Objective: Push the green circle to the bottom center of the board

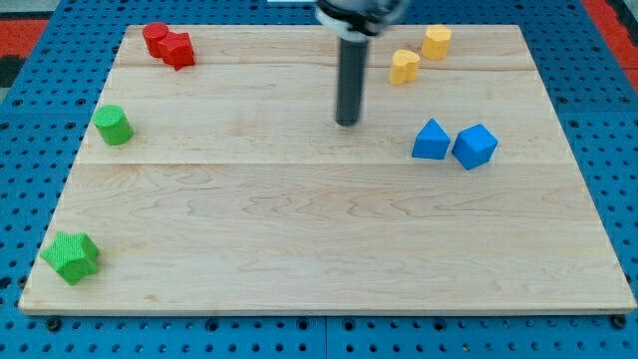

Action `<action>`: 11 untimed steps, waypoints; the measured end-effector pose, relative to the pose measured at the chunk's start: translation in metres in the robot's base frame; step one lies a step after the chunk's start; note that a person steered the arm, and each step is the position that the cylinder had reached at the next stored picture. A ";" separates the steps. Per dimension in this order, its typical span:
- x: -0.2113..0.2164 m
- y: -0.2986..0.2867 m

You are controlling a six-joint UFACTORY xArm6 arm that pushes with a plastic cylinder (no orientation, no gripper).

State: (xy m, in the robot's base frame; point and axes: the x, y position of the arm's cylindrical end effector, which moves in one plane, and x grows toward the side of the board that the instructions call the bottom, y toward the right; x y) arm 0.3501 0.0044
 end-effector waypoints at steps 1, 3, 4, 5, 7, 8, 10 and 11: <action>-0.030 -0.093; -0.013 -0.305; -0.009 -0.308; -0.009 -0.308; -0.006 -0.308; 0.020 -0.306; 0.033 -0.265; 0.009 -0.267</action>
State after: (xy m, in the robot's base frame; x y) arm 0.3590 -0.2626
